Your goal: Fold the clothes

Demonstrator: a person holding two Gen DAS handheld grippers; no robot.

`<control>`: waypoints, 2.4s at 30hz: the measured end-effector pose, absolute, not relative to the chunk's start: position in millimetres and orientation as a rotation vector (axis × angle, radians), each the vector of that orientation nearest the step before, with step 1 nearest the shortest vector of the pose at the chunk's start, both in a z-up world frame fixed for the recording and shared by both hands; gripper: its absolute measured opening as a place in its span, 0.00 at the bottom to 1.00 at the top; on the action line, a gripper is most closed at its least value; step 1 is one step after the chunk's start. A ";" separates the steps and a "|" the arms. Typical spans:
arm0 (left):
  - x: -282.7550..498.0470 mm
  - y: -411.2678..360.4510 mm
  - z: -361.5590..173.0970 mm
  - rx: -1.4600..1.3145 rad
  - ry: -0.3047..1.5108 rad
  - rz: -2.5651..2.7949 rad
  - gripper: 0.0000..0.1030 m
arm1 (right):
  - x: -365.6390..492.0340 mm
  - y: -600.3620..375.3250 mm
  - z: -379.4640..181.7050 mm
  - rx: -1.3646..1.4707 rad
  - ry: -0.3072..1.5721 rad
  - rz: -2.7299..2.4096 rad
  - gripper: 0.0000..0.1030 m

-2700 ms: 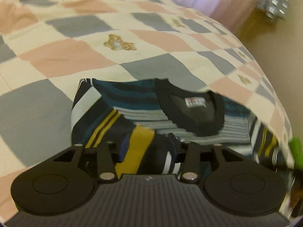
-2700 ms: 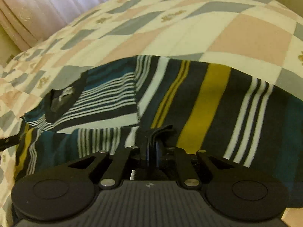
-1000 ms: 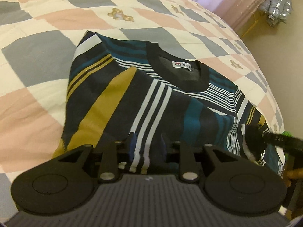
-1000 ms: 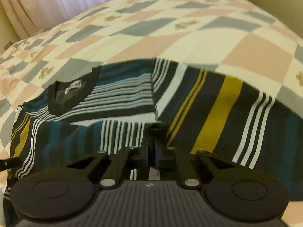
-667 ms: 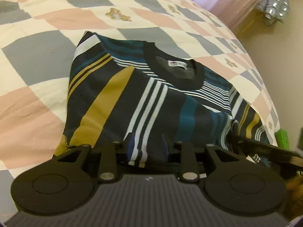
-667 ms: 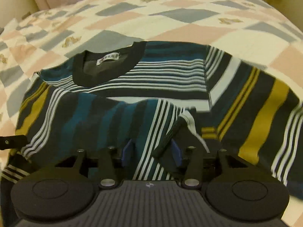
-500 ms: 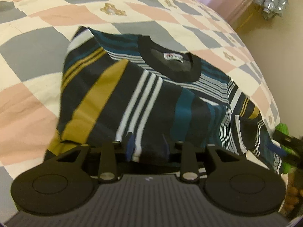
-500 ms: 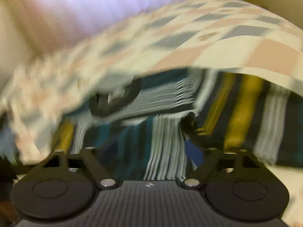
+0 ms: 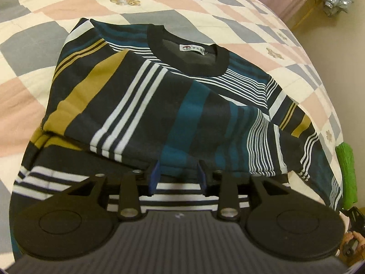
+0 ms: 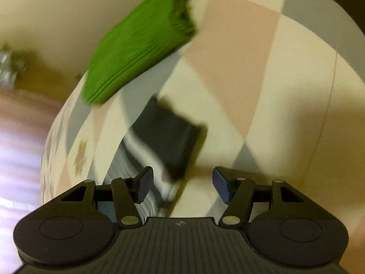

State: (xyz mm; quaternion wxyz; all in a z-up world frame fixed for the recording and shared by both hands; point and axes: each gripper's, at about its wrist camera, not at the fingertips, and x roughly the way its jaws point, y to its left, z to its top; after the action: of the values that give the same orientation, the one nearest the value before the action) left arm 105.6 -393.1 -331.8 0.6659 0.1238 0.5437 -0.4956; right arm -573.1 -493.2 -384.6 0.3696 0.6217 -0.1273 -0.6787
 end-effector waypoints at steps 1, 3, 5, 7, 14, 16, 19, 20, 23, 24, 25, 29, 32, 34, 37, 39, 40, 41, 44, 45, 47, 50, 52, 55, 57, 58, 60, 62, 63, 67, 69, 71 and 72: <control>104.0 -392.0 -330.5 0.268 1.232 -1.111 0.30 | -577.6 -498.1 -390.2 1.603 -0.326 -1.746 0.60; 103.0 -388.5 -326.4 0.246 1.232 -1.089 0.30 | -580.4 -508.4 -396.9 1.603 -0.294 -1.760 0.59; 105.8 -381.2 -319.4 0.222 1.231 -1.069 0.30 | -574.2 -517.2 -389.5 1.536 -0.228 -1.761 0.28; 113.6 -371.2 -311.1 0.210 1.222 -1.054 0.31 | -563.2 -525.3 -374.0 1.434 -0.144 -1.758 0.10; 166.7 -327.1 -290.2 0.222 1.165 -0.983 0.32 | -386.2 -536.6 -235.7 0.707 0.283 -1.455 0.08; 189.3 -311.6 -288.8 0.186 1.174 -0.977 0.32 | -306.4 -525.8 -207.5 0.593 0.312 -1.269 0.08; 223.6 -291.5 -288.0 0.155 1.184 -0.955 0.32 | -186.9 -496.9 -183.4 0.524 0.298 -1.019 0.08; 236.7 -283.2 -287.1 0.145 1.182 -0.950 0.32 | -148.3 -484.9 -180.2 0.512 0.291 -0.944 0.08; 275.0 -261.0 -288.4 0.136 1.168 -0.922 0.33 | -38.6 -447.8 -182.1 0.484 0.307 -0.758 0.08; 286.3 -255.1 -290.6 0.131 1.169 -0.914 0.33 | -8.7 -436.9 -189.0 0.482 0.323 -0.708 0.08; 298.2 -250.1 -294.2 0.126 1.171 -0.908 0.35 | 18.8 -426.0 -200.2 0.483 0.348 -0.663 0.08; 333.4 -244.7 -326.2 0.054 1.250 -0.895 0.39 | 113.3 -387.3 -277.3 0.524 0.624 -0.494 0.35; 343.1 -250.6 -352.1 -0.083 1.345 -0.925 0.44 | 125.9 -372.3 -314.9 0.568 0.774 -0.483 0.34; 342.1 -259.7 -370.1 -0.178 1.413 -0.936 0.52 | 100.1 -373.9 -312.3 0.607 0.737 -0.513 0.47; 336.6 -276.7 -396.5 -0.320 1.509 -0.926 0.57 | 52.8 -390.7 -303.7 0.626 0.720 -0.625 0.52; 334.0 -286.1 -411.5 -0.371 1.541 -0.888 0.57 | 11.0 -405.7 -298.3 0.619 0.705 -0.725 0.52; 333.4 -289.5 -417.7 -0.391 1.550 -0.862 0.48 | -11.4 -414.8 -293.3 0.610 0.696 -0.777 0.52; 332.7 -292.9 -423.2 -0.407 1.557 -0.840 0.37 | -33.4 -424.8 -287.9 0.591 0.687 -0.833 0.52; 328.3 -305.0 -415.2 -0.351 1.507 -0.878 0.09 | -87.7 -447.7 -285.0 0.505 0.698 -0.988 0.51; 326.3 -308.1 -408.9 -0.313 1.476 -0.891 0.08 | -102.3 -453.2 -285.3 0.469 0.716 -1.028 0.49; 323.1 -314.6 -399.0 -0.243 1.435 -0.920 0.08 | -123.2 -459.8 -290.3 0.390 0.774 -1.078 0.49; 322.9 -319.1 -403.3 -0.205 1.460 -0.907 0.13 | -140.3 -471.2 -308.0 0.297 0.873 -1.081 0.49; 322.6 -321.2 -405.8 -0.200 1.463 -0.896 0.10 | -142.2 -480.6 -323.8 0.248 0.918 -1.039 0.46; 312.6 -329.0 -388.2 -0.139 1.364 -0.959 0.04 | -137.1 -491.6 -346.9 0.218 0.962 -0.988 0.02; 302.0 -332.7 -380.1 -0.059 1.304 -1.011 0.03 | -151.0 -494.3 -350.6 0.304 0.904 -1.008 0.02; 296.2 -333.9 -377.9 -0.016 1.283 -1.034 0.03 | -159.5 -495.6 -352.3 0.357 0.872 -1.021 0.02; 285.6 -333.8 -377.2 0.050 1.260 -1.061 0.03 | -176.6 -498.9 -362.4 0.479 0.841 -1.062 0.01; 281.9 -329.0 -378.6 0.045 1.268 -1.058 0.04 | -192.3 -503.4 -373.2 0.602 0.816 -1.103 0.01; 283.0 -326.8 -379.6 0.031 1.278 -1.048 0.08 | -197.4 -507.5 -374.7 0.655 0.792 -1.110 0.02; 299.2 -314.5 -394.8 -0.104 1.395 -0.957 0.30 | -197.2 -519.4 -361.3 0.674 0.827 -1.091 0.15; 306.2 -308.1 -402.3 -0.190 1.447 -0.925 0.34 | -190.7 -516.7 -344.7 0.626 0.820 -1.083 0.17; 310.8 -303.4 -408.4 -0.263 1.483 -0.896 0.37 | -184.0 -513.4 -327.5 0.584 0.786 -1.077 0.26; 311.7 -302.7 -410.6 -0.288 1.493 -0.885 0.36 | -180.4 -513.1 -319.8 0.576 0.750 -1.076 0.33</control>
State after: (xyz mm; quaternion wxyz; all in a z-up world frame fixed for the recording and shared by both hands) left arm 311.7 -302.7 -410.6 0.6376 -0.1261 0.6537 -0.3875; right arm -180.4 -513.1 -319.8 0.7543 0.2640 0.3438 -0.4931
